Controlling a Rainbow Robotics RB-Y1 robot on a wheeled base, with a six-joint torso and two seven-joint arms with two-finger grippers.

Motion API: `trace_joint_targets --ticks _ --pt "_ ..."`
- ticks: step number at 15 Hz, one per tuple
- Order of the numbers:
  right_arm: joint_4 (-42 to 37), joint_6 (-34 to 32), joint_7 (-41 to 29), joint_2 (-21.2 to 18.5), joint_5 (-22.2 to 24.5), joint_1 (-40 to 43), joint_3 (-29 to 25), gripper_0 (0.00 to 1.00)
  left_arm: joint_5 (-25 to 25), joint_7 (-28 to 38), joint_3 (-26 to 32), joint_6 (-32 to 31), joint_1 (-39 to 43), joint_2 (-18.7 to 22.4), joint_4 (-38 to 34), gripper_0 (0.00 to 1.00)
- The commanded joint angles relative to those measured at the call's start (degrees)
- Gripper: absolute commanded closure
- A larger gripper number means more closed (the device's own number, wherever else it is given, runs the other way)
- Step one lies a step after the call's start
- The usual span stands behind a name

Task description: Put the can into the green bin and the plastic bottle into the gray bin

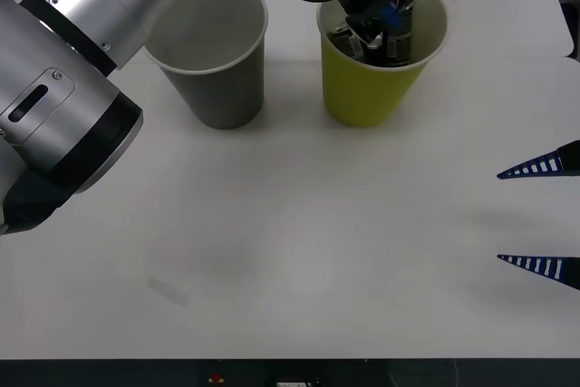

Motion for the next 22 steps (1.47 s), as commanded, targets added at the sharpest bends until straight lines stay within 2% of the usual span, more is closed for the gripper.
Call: trace_joint_targets --ticks 1,7,10,16,22 --pt "0.0 0.0 0.0 0.0 0.0 0.0 0.0 0.00 1.1 -0.9 0.0 0.0 0.1 0.0 -0.1 0.00" --pt "0.0 0.0 0.0 0.0 0.0 0.0 0.0 0.00 1.6 -1.4 1.2 0.3 0.1 0.7 -1.4 0.00" --pt "0.0 0.0 0.0 0.0 0.0 0.0 0.0 0.00 4.4 -1.5 1.2 -0.5 0.2 3.6 -4.3 0.00" --pt "0.0 0.0 0.0 0.0 0.0 0.0 0.0 0.00 10.7 -1.7 1.3 -4.9 0.6 12.4 -10.7 0.00" --pt "0.0 0.0 0.0 0.0 0.0 0.0 0.0 0.00 12.5 -1.8 6.9 -4.7 13.8 21.9 -31.4 0.00"
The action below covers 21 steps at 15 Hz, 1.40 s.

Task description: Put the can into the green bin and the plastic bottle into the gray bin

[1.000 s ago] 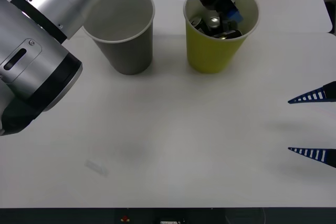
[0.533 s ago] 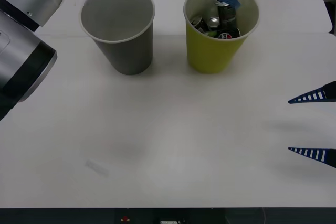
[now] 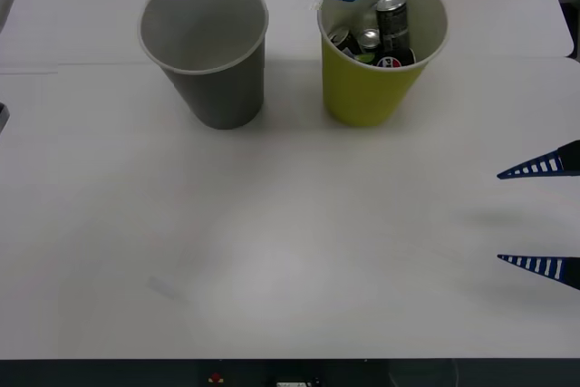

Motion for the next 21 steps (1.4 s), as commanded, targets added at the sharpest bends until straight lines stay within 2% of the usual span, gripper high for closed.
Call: trace_joint_targets --ticks 1,10,11,14,17,21 --pt "0.0 0.0 0.0 0.0 0.0 0.0 0.0 0.00 2.2 -0.1 2.3 0.0 5.7 4.1 -9.1 0.00" --pt "0.0 0.0 0.0 0.0 0.0 0.0 0.0 0.00 13.5 -2.1 14.4 -0.2 30.8 18.7 -35.9 0.00" --pt "0.0 0.0 0.0 0.0 0.0 0.0 0.0 0.00 14.0 -2.7 16.7 -2.3 34.2 20.0 -38.6 0.00" --pt "0.0 0.0 0.0 0.0 0.0 0.0 0.0 0.00 16.7 -6.9 24.0 -9.4 41.5 21.9 -42.0 0.00" --pt "0.0 0.0 0.0 0.0 0.0 0.0 0.0 0.00 21.0 -14.5 27.7 -9.6 49.2 25.1 -42.2 0.00" --pt "0.0 0.0 0.0 0.0 0.0 0.0 0.0 0.00 21.9 -24.7 31.1 -9.7 58.1 28.9 -42.3 0.00"
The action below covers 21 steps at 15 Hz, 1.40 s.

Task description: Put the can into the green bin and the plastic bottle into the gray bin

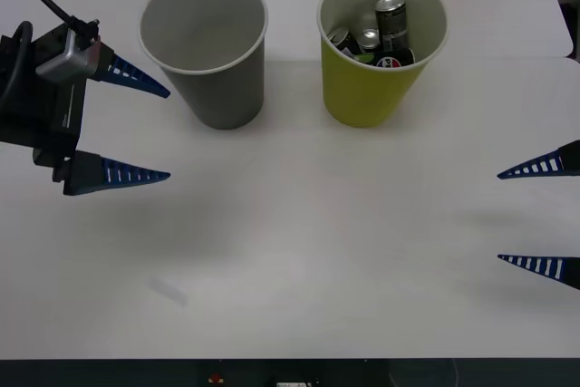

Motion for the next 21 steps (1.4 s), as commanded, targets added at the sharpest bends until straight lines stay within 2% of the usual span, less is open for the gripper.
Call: trace_joint_targets --ticks 1,5,10,13,19,21 --pt "0.0 0.0 0.0 0.0 0.0 0.0 0.0 0.00 0.5 -6.6 3.0 -0.1 6.5 2.3 0.0 0.00" --pt "0.0 0.0 0.0 0.0 0.0 0.0 0.0 0.00 0.5 -12.1 7.3 -0.1 15.6 4.3 -0.9 0.00" --pt "0.0 0.0 0.0 0.0 0.0 0.0 0.0 0.00 -0.9 -13.5 13.0 0.6 26.0 4.7 -4.9 0.00" --pt "0.0 0.0 0.0 0.0 0.0 0.0 0.0 0.00 -2.1 -14.3 14.0 2.2 30.0 4.7 -7.0 0.00" --pt "0.0 0.0 0.0 0.0 0.0 0.0 0.0 0.00 -1.1 -17.0 14.1 5.3 34.6 4.7 -7.9 0.00" --pt "0.0 0.0 0.0 0.0 0.0 0.0 0.0 0.00 0.8 -17.5 14.1 5.5 36.3 4.7 -7.6 0.00"
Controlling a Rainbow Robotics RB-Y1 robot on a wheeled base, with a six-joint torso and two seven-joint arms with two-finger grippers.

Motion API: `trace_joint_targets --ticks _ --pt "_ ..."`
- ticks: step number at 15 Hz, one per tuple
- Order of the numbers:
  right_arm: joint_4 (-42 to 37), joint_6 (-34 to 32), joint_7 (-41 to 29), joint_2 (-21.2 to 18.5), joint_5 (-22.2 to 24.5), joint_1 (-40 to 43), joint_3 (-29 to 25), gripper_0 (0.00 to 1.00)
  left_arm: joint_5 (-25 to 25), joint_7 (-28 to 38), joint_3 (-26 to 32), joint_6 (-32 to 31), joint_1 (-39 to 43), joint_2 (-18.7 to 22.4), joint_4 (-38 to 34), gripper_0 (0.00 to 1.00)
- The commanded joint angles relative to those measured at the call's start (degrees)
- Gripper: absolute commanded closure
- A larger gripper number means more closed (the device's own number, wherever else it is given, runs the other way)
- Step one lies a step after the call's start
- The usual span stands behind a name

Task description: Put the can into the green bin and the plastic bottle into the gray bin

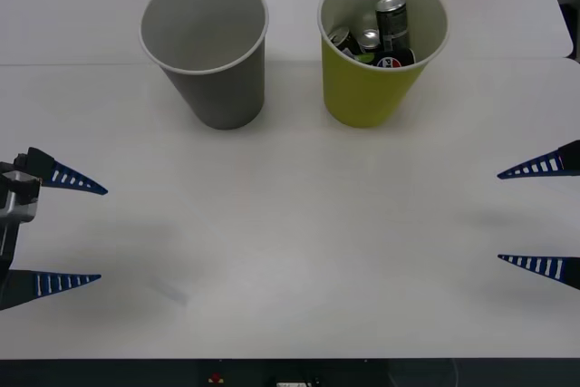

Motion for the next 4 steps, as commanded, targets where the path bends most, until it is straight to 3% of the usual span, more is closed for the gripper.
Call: trace_joint_targets --ticks 1,4 --pt "0.0 0.0 0.0 0.0 0.0 0.0 0.0 0.00 1.6 -0.8 0.1 0.1 1.5 0.0 0.3 0.00" --pt "0.0 0.0 0.0 0.0 0.0 0.0 0.0 0.00 1.5 -1.1 0.1 0.1 1.8 0.0 0.4 0.00"
